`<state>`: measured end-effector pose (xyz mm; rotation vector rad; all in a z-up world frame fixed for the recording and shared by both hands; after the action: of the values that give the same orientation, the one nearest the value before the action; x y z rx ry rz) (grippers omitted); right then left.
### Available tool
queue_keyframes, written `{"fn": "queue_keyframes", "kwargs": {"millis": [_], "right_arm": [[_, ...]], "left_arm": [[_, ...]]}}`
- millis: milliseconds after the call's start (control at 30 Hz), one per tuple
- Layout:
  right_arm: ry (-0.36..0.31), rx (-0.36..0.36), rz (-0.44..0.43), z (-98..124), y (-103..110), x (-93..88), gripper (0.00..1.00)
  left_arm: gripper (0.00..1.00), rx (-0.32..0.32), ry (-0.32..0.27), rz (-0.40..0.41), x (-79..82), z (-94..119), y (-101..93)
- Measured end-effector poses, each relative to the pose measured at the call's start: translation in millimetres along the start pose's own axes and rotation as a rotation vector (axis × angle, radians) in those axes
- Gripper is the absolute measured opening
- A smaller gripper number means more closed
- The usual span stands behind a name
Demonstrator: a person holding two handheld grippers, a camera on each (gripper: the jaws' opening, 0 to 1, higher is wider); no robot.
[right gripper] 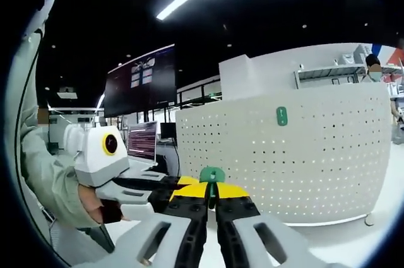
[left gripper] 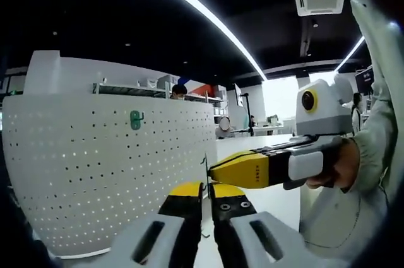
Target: Insert the hook assembly into the mounting plate slot until the hook locks in place.
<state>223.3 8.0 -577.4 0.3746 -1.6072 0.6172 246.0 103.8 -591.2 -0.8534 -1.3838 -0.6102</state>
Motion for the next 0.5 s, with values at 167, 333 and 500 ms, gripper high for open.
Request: {"fn": "queue_keyframes", "kwargs": {"millis": [167,333,500], "right_arm": [[0.01,-0.005,0.016,-0.9,-1.6,-0.4,0.01],[0.024,-0.008,0.019,-1.3,-3.4,-3.9,0.01],[0.039,-0.019,0.011,-0.1,-6.2,-8.8,0.01]], "left_arm": [[0.13,0.016,0.002,0.018,-2.5,2.7,1.0],[0.21,0.047,0.007,0.023,-7.5,10.1,3.6],[0.34,0.164,0.019,-0.01,-16.0,25.3,11.6]]}}
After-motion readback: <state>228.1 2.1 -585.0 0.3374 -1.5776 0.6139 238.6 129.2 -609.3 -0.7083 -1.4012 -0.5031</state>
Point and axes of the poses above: the point that each gripper's makers call its tool centre point, and the gripper's own axes: z roughly backward along the fingers, y roughly to its left, x roughly out of its top, the point moved 7 cm from there along z, roughly backward along the fingers, and after that the axes turned 13 degrees about z, right-handed, at the moved point
